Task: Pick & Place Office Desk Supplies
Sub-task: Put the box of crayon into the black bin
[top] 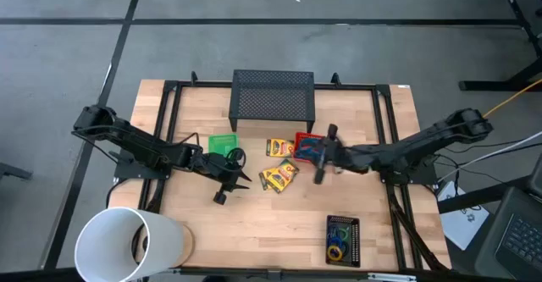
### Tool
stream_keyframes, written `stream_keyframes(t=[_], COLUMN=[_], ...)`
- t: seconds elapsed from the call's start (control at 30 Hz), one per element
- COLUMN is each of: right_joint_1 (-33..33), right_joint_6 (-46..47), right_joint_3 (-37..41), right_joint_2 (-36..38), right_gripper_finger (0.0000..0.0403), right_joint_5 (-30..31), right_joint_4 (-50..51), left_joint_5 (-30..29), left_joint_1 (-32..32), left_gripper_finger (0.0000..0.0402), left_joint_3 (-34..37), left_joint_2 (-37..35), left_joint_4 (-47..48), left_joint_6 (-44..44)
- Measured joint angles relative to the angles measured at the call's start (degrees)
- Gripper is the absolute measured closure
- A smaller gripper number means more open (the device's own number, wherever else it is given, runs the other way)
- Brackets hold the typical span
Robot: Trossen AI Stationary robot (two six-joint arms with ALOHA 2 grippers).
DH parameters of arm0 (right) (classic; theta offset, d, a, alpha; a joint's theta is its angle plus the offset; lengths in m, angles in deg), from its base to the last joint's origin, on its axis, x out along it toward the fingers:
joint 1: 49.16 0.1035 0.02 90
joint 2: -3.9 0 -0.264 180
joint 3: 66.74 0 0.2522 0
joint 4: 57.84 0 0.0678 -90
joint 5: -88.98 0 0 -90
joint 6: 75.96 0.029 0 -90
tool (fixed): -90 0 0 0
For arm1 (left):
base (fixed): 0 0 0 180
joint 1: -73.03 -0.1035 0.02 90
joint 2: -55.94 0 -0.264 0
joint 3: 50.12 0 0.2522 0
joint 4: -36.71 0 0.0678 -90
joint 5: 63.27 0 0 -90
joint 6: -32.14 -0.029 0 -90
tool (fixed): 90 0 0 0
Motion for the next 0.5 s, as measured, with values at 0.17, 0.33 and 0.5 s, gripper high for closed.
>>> stream_keyframes(t=[0.17, 0.33, 0.5], right_joint_1=[0.7, 4.3, 7.3], right_joint_6=[-0.9, 1.5, 4.3], right_joint_3=[-8.1, -17.2, -25.2], right_joint_2=[-9.1, -16.3, -21.4], right_gripper_finger=[0.0264, 0.0264, 0.0264], right_joint_5=[4.0, 7.5, 10.0], right_joint_4=[6.3, 19.4, 31.0], left_joint_5=[-4.1, -7.8, -8.1], left_joint_1=[-0.1, -0.1, -0.2], left_gripper_finger=[0.0292, 0.0292, 0.0292], left_joint_3=[0.4, 0.5, 0.5], left_joint_2=[1.5, 3.5, 5.9], left_joint_4=[0.0, -0.8, -3.5], left_joint_6=[-0.6, -2.7, -3.2])
